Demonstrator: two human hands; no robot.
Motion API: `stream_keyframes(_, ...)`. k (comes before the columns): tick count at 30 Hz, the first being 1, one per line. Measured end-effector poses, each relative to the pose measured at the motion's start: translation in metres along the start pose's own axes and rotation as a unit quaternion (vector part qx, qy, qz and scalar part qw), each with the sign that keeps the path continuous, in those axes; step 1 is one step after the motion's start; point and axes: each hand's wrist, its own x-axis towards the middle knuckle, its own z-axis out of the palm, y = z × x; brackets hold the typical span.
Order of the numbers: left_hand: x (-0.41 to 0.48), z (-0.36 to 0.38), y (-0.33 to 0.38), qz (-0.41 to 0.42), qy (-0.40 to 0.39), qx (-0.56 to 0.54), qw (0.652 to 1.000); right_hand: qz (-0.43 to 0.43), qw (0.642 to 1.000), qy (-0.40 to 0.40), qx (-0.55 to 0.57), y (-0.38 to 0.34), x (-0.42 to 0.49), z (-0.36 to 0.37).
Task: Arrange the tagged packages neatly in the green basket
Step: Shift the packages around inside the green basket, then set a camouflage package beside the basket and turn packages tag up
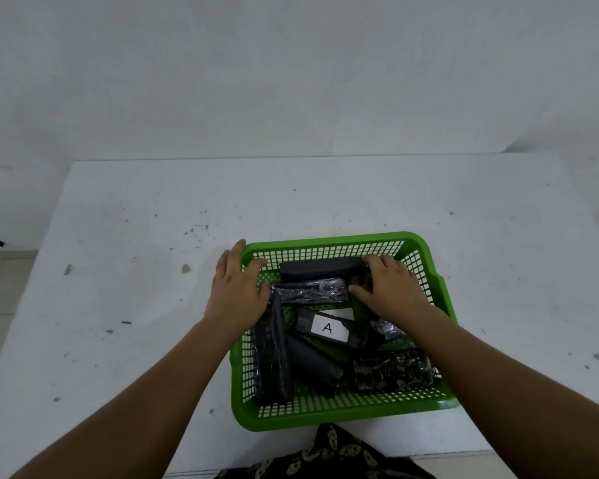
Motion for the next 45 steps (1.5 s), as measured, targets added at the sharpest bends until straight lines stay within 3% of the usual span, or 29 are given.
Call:
stream_keyframes(8,0.0,-0.001,0.003,-0.02,-0.006,-0.028,0.999,0.048,0.998,-0.048,-0.008,0.004,-0.005,0.013)
stream_keyframes(16,-0.004,0.0,0.003,-0.017,0.01,-0.032,0.999,0.066,0.997,-0.027,0.02,0.002,-0.011,0.007)
stream_keyframes(23,-0.005,0.007,0.013,0.032,0.047,0.12,0.991,0.019,0.988,0.08,0.132,0.004,-0.029,-0.04)
stream_keyframes(27,-0.005,0.013,0.045,0.077,0.06,0.068,0.993,0.025,0.964,0.196,0.177,0.034,-0.031,-0.068)
stream_keyframes(31,-0.007,0.032,0.075,0.106,-0.052,-0.002,0.993,0.105,0.938,0.276,0.181,0.081,-0.028,-0.072)
stream_keyframes(34,-0.008,0.046,0.08,0.079,-0.118,0.013,0.99,0.177,0.945,0.207,0.18,0.119,-0.035,-0.051)
stream_keyframes(38,-0.011,0.053,0.085,0.054,-0.11,0.026,0.992,0.213,0.961,0.095,0.149,0.142,-0.046,-0.014)
stream_keyframes(45,-0.009,0.053,0.091,0.033,-0.057,0.034,0.997,0.212,0.966,0.066,0.136,0.147,-0.051,0.013)
